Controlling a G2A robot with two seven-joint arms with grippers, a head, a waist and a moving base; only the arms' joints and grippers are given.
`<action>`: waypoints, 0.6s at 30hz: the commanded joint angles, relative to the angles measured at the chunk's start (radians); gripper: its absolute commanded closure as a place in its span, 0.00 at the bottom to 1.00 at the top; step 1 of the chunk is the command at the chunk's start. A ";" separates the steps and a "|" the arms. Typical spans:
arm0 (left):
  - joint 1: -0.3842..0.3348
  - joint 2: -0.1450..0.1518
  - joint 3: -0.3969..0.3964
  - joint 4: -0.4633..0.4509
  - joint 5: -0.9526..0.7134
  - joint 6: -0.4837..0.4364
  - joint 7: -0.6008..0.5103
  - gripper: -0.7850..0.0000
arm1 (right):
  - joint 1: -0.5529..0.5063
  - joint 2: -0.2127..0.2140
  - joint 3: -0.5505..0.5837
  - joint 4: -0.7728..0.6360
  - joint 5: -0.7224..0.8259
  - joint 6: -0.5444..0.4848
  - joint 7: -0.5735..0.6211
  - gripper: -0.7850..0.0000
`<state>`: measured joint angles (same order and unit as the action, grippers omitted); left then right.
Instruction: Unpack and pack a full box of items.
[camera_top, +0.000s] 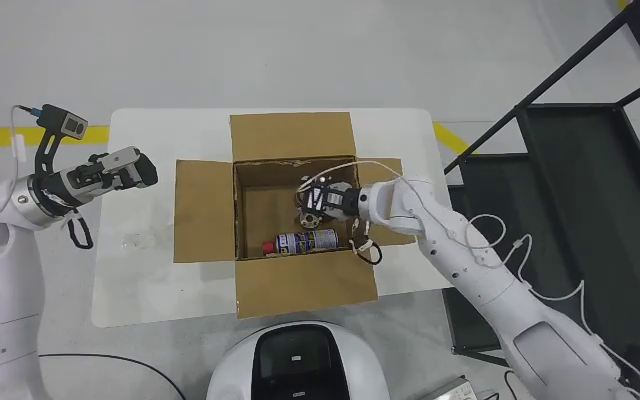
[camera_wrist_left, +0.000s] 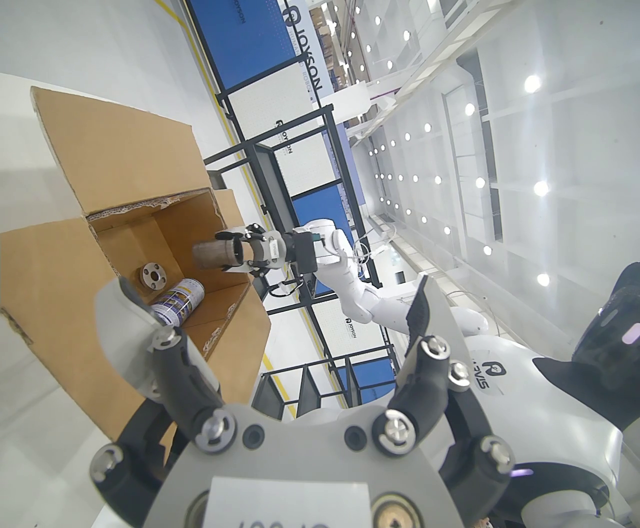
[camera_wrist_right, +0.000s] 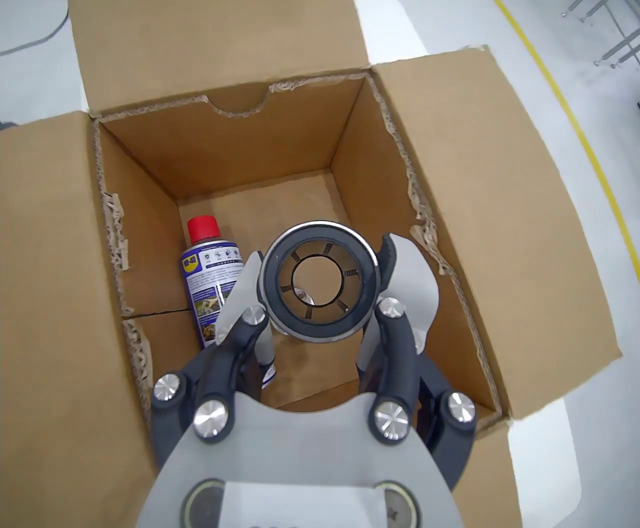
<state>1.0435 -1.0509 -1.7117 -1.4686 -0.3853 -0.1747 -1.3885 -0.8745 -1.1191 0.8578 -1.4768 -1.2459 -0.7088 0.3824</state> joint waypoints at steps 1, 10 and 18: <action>0.000 0.000 0.000 0.000 0.000 0.000 0.000 0.00 | 0.060 -0.024 -0.062 0.059 0.001 0.003 0.001 1.00; 0.000 0.000 0.000 0.000 0.000 0.000 0.000 0.00 | 0.221 -0.136 -0.258 0.324 0.000 0.044 -0.029 1.00; 0.000 0.000 0.000 0.000 0.000 0.000 0.000 0.00 | 0.297 -0.240 -0.365 0.531 0.044 0.072 -0.064 1.00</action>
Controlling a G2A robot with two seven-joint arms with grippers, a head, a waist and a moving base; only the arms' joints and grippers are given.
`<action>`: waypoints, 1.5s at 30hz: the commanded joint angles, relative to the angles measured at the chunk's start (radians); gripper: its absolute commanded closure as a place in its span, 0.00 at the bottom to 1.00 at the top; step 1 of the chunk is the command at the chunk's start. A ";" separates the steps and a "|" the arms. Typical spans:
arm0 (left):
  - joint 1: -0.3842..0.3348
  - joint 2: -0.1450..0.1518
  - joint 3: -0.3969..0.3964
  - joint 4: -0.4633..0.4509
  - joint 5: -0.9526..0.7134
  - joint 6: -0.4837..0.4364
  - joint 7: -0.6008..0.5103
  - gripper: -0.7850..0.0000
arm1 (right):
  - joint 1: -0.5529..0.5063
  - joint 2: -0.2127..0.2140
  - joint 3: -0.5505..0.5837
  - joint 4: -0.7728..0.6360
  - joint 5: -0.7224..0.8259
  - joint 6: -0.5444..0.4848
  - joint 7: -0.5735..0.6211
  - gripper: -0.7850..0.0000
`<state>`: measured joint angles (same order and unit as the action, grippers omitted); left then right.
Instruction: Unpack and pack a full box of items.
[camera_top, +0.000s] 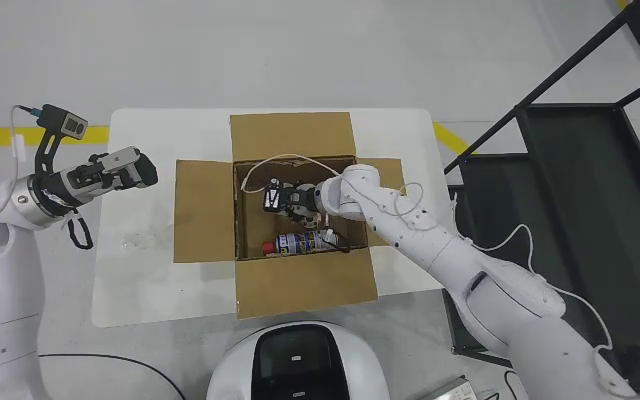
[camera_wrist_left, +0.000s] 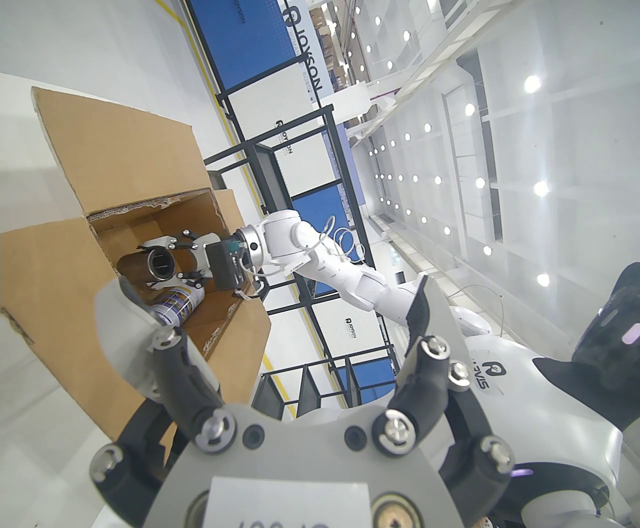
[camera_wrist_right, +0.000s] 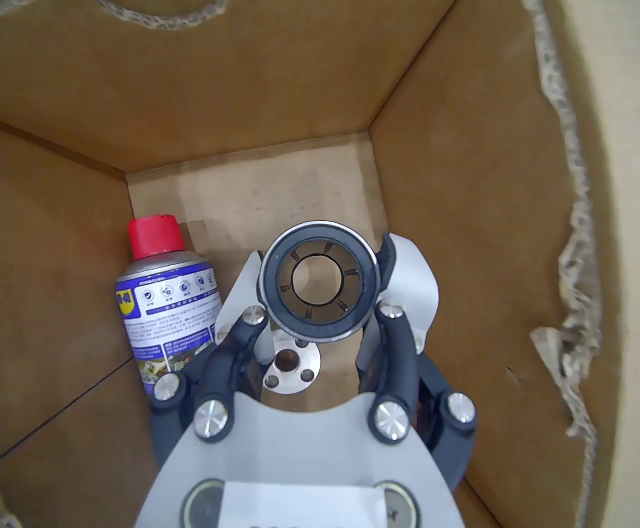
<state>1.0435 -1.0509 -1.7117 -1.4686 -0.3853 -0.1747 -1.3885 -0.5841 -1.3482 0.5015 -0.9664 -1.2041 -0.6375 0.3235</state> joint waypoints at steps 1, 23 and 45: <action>0.000 0.000 0.000 0.000 0.000 0.000 0.000 0.00 | 0.014 -0.022 -0.020 0.043 0.002 0.003 -0.011 1.00; 0.000 0.000 0.000 0.000 0.000 0.000 0.000 0.00 | 0.042 -0.075 -0.008 0.188 -0.058 -0.021 -0.168 0.00; -0.055 0.024 -0.005 0.224 0.021 0.001 0.035 0.00 | -0.621 0.286 0.777 -0.666 0.501 -0.317 0.313 0.00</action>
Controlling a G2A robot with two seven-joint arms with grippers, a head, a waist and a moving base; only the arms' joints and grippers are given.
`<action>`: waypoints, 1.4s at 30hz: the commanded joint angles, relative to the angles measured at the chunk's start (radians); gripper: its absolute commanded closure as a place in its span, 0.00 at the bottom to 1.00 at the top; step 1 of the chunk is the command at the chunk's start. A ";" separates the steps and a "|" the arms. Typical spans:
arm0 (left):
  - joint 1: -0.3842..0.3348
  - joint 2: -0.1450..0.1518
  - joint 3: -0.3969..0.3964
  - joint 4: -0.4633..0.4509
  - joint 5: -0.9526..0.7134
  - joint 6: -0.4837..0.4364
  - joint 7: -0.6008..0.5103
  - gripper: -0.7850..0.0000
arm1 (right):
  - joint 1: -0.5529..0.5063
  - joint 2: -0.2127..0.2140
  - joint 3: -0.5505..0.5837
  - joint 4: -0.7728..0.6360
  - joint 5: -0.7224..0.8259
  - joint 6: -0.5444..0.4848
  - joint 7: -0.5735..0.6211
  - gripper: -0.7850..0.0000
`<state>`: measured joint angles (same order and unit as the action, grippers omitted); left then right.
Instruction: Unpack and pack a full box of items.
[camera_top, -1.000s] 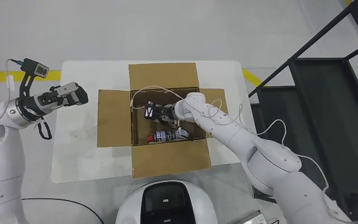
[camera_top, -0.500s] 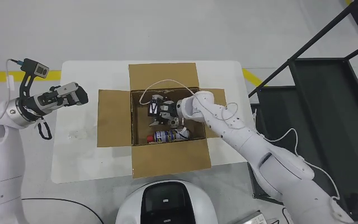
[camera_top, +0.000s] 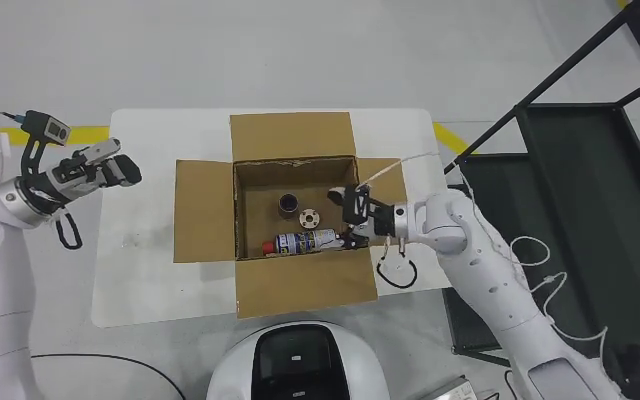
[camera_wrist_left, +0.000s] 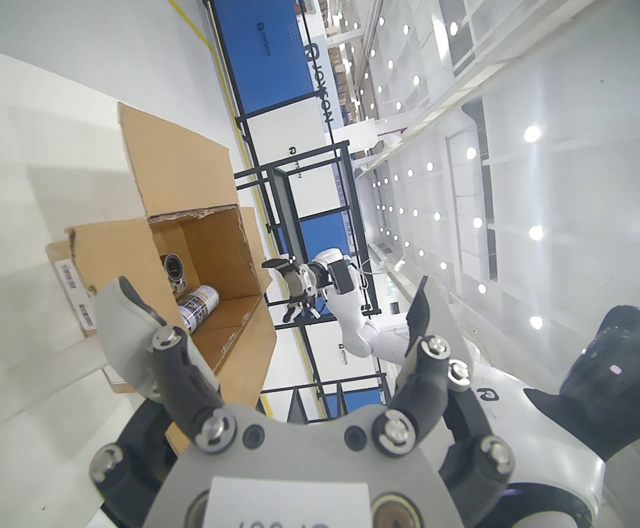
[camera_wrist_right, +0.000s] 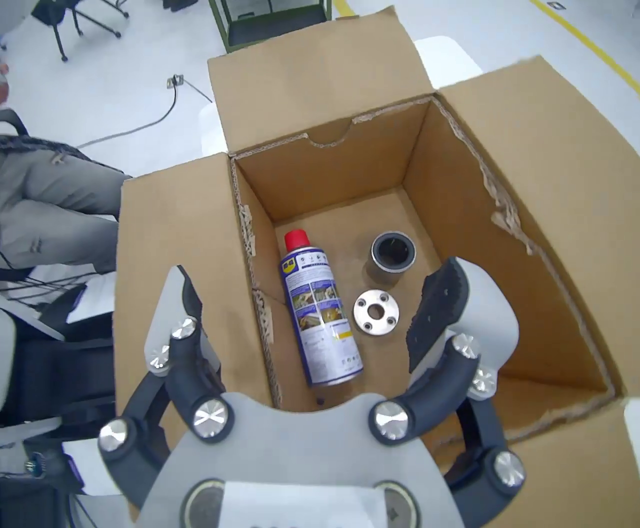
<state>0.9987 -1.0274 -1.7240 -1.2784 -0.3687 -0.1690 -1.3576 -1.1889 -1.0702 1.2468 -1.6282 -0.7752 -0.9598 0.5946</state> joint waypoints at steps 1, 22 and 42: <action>-0.020 0.001 0.018 0.062 0.004 -0.009 0.005 0.00 | -0.029 0.017 0.065 -0.011 0.115 0.020 0.074 0.00; -0.132 -0.020 0.195 0.345 0.047 -0.084 0.095 0.00 | -0.112 0.048 0.186 -0.043 0.283 0.060 0.126 0.00; -0.122 -0.058 0.334 0.401 -0.030 -0.034 0.189 0.00 | -0.124 0.101 0.372 0.204 0.789 0.204 0.316 0.00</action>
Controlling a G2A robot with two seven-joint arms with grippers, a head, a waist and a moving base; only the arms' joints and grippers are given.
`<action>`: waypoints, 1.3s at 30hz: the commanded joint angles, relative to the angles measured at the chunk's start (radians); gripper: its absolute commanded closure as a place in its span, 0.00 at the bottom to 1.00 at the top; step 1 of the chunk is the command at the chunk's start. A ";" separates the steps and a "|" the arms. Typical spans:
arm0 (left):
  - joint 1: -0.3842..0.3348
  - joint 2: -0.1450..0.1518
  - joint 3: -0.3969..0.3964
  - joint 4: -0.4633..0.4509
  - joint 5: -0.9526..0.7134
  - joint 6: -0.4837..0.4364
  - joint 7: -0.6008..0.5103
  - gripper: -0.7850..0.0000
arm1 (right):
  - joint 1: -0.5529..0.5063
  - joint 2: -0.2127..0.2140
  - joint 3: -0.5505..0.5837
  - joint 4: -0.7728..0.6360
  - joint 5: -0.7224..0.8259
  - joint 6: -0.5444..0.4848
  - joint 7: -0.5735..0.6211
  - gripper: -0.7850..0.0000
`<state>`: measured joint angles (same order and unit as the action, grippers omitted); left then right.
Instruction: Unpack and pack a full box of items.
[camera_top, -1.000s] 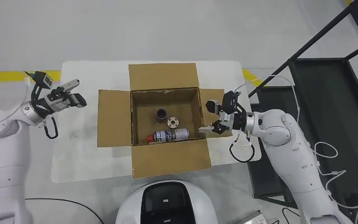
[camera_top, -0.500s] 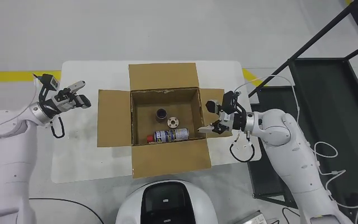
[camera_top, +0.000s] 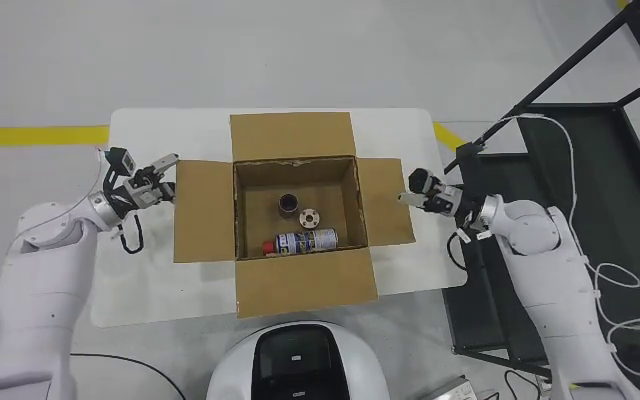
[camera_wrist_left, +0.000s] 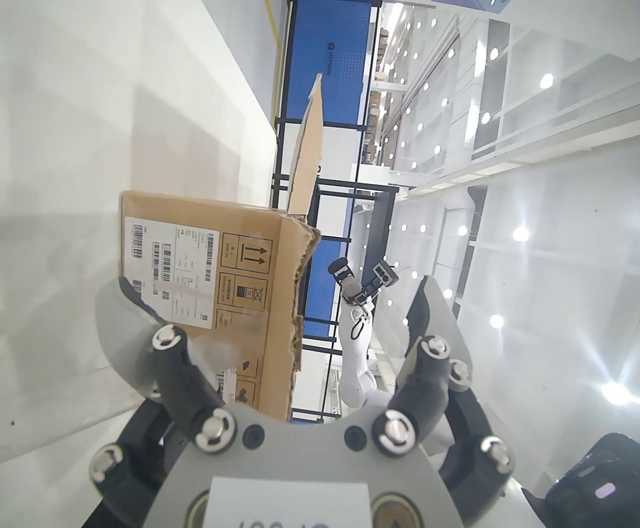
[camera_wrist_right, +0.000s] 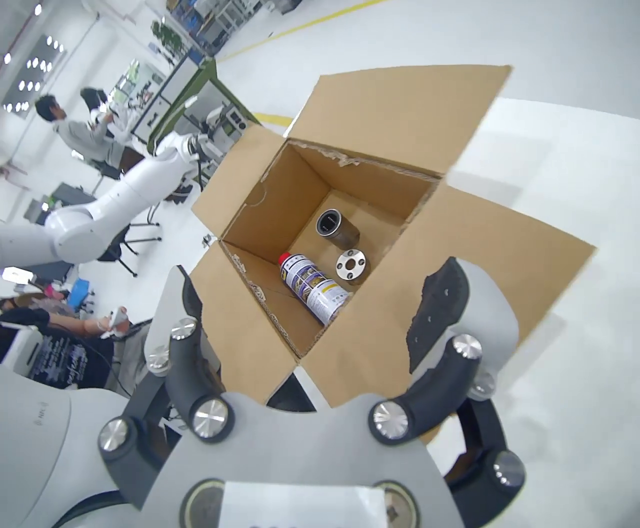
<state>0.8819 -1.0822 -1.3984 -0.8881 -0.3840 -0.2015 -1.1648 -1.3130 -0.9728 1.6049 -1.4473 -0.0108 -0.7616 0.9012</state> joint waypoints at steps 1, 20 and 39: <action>-0.011 -0.006 0.016 0.019 -0.023 -0.003 -0.007 0.00 | 0.002 0.006 0.025 0.045 0.047 0.010 0.017 0.00; -0.045 -0.014 0.073 -0.114 -0.100 0.027 -0.111 0.00 | 0.175 0.001 -0.083 0.477 0.272 0.041 0.143 0.00; -0.192 -0.085 0.315 -0.016 -0.125 0.068 -0.137 0.00 | 0.270 -0.015 -0.267 0.548 0.456 0.184 0.341 0.00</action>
<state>0.6939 -1.1642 -1.0934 -0.9178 -0.5125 -0.1291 -1.3021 -1.0405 -0.9902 1.3454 -0.8813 0.4328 -0.5855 1.2348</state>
